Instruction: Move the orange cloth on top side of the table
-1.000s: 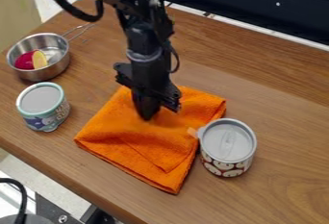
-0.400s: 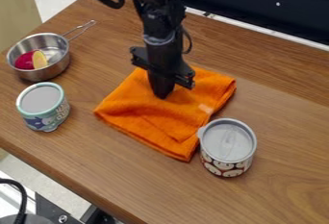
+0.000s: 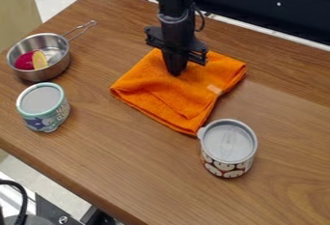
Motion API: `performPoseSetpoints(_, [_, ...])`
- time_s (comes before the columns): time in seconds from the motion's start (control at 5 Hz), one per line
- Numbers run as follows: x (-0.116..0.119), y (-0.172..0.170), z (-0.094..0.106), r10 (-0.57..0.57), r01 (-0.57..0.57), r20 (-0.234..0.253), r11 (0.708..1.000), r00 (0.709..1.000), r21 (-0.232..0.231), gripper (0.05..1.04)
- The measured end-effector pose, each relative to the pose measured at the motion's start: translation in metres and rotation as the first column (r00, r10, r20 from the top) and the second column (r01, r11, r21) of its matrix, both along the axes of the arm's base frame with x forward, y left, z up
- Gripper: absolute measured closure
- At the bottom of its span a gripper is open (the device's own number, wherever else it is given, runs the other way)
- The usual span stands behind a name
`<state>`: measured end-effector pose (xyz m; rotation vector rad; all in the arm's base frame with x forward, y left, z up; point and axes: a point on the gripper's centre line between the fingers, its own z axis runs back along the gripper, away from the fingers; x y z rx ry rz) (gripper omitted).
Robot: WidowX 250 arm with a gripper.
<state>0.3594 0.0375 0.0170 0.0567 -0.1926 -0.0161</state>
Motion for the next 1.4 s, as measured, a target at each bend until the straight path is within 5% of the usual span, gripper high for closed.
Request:
performPoseSetpoints(0.4, [0.007,0.003,0.009,0.024,-0.023,-0.029,0.999,0.999,0.029,1.031])
performPoseSetpoints(1.0, [0.002,-0.002,0.043,0.035,-0.034,-0.096,0.999,0.995,0.008,1.031])
performPoseSetpoints(1.4, [-0.002,-0.002,0.071,0.018,-0.019,-0.031,1.0,0.999,-0.02,1.031])
